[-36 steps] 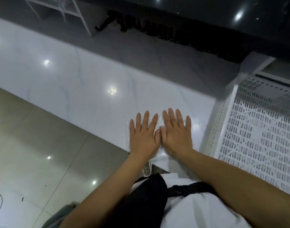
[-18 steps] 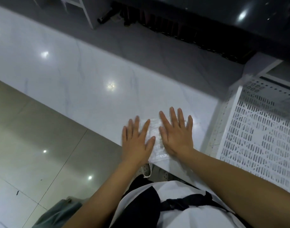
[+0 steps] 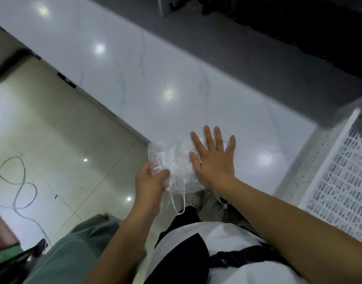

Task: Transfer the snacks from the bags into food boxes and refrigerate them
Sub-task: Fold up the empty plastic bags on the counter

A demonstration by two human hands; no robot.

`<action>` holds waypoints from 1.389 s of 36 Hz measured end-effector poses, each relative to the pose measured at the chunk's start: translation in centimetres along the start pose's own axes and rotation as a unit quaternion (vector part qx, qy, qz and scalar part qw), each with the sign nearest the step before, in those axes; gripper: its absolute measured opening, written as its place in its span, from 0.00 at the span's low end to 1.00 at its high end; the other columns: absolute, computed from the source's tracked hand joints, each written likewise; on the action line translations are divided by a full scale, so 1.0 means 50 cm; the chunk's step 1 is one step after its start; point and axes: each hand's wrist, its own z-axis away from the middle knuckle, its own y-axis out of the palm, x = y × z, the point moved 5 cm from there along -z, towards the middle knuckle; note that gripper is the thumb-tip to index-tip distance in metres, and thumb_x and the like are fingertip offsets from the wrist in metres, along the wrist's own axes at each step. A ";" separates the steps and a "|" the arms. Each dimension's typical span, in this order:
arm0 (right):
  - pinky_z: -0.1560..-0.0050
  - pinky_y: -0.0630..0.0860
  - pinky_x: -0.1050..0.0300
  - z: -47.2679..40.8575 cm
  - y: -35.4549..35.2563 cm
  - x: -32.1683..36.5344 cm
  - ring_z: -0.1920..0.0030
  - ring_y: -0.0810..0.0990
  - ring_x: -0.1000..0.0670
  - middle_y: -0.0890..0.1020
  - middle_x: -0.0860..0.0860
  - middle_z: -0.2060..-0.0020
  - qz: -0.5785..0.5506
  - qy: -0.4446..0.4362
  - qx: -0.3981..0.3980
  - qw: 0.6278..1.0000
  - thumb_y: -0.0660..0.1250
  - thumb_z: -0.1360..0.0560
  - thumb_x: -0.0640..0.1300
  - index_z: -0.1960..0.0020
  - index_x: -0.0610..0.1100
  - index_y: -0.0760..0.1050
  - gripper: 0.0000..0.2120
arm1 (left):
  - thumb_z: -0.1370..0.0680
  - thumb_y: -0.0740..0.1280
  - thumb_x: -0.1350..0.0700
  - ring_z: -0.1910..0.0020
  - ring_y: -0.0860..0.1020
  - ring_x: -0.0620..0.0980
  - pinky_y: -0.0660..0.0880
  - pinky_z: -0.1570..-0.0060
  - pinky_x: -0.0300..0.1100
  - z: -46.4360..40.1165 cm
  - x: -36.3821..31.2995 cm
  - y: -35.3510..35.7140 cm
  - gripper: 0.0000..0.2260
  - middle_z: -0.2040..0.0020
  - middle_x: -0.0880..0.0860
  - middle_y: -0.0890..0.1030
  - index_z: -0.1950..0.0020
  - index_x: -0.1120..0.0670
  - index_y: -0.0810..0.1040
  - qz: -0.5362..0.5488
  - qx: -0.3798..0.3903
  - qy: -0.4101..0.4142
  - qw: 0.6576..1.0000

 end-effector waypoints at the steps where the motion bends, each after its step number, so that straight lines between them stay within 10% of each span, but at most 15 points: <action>1: 0.28 0.34 0.28 0.000 0.000 0.003 0.21 0.31 0.43 0.35 0.50 0.20 0.000 0.003 0.001 1.000 0.35 0.19 0.65 0.20 0.60 0.33 0.30 | 0.25 0.69 0.67 0.60 0.84 0.42 0.80 0.65 0.36 0.007 -0.016 0.009 0.18 0.54 0.50 0.85 0.39 0.50 0.80 -0.015 -0.002 0.039 0.999; 7: 0.24 0.32 0.39 -0.016 -0.023 0.003 0.19 0.39 0.47 0.45 0.50 0.18 -0.144 0.012 -0.019 0.989 0.50 0.19 0.62 0.19 0.58 0.40 0.33 | 0.22 0.67 0.58 0.55 0.77 0.35 0.74 0.60 0.29 0.045 -0.079 0.115 0.24 0.45 0.43 0.75 0.27 0.43 0.72 -0.265 0.078 0.227 0.934; 11: 0.20 0.50 0.43 -0.017 -0.061 -0.032 0.21 0.57 0.50 0.61 0.55 0.21 -0.548 0.085 -0.037 0.831 0.54 0.15 0.51 0.20 0.59 0.56 0.23 | 0.21 0.66 0.54 0.52 0.78 0.46 0.78 0.56 0.36 0.046 -0.053 0.188 0.30 0.37 0.47 0.68 0.21 0.43 0.61 -0.368 0.155 0.219 0.891; 15: 0.22 0.60 0.48 0.001 -0.094 -0.065 0.25 0.66 0.56 0.67 0.57 0.24 -0.668 0.134 -0.036 0.731 0.54 0.15 0.52 0.23 0.57 0.65 0.20 | 0.24 0.68 0.51 0.51 0.78 0.46 0.79 0.52 0.42 0.034 -0.018 0.227 0.36 0.30 0.47 0.61 0.19 0.45 0.54 -0.379 0.231 0.147 0.884; 20: 0.25 0.57 0.56 0.012 -0.126 -0.087 0.24 0.58 0.59 0.58 0.58 0.20 -0.490 0.029 -0.064 0.869 0.58 0.16 0.47 0.22 0.59 0.60 0.24 | 0.20 0.63 0.61 0.47 0.80 0.43 0.82 0.52 0.40 0.019 -0.014 0.230 0.27 0.23 0.50 0.65 0.22 0.48 0.65 -0.260 0.271 0.079 0.924; 25: 0.22 0.42 0.40 0.006 -0.082 -0.087 0.19 0.41 0.49 0.48 0.54 0.18 -0.096 -0.025 0.008 0.995 0.44 0.15 0.53 0.19 0.54 0.52 0.25 | 0.21 0.56 0.74 0.49 0.83 0.51 0.83 0.55 0.45 0.004 -0.064 0.186 0.21 0.35 0.56 0.79 0.40 0.53 0.78 -0.063 0.150 0.090 0.983; 29: 0.23 0.40 0.36 0.021 -0.030 -0.095 0.19 0.37 0.46 0.41 0.52 0.18 0.017 -0.023 0.033 0.999 0.36 0.16 0.56 0.18 0.50 0.37 0.28 | 0.19 0.56 0.66 0.23 0.63 0.51 0.58 0.23 0.44 -0.005 -0.092 0.186 0.23 0.23 0.53 0.68 0.24 0.53 0.69 -0.345 0.067 0.389 0.851; 34: 0.23 0.38 0.37 0.026 -0.014 -0.088 0.20 0.35 0.48 0.39 0.53 0.19 0.013 -0.005 0.004 1.000 0.33 0.18 0.57 0.18 0.49 0.36 0.30 | 0.15 0.43 0.46 0.19 0.36 0.54 0.36 0.22 0.50 -0.054 -0.001 0.247 0.28 0.17 0.52 0.40 0.18 0.53 0.40 -0.615 0.105 0.359 0.695; 50: 0.21 0.39 0.42 0.056 -0.073 -0.087 0.19 0.41 0.51 0.47 0.52 0.18 -0.195 0.051 -0.073 0.977 0.42 0.18 0.57 0.18 0.51 0.48 0.29 | 0.16 0.42 0.44 0.20 0.34 0.56 0.37 0.22 0.56 -0.058 0.015 0.252 0.28 0.18 0.56 0.37 0.18 0.51 0.38 -0.630 0.105 0.352 0.685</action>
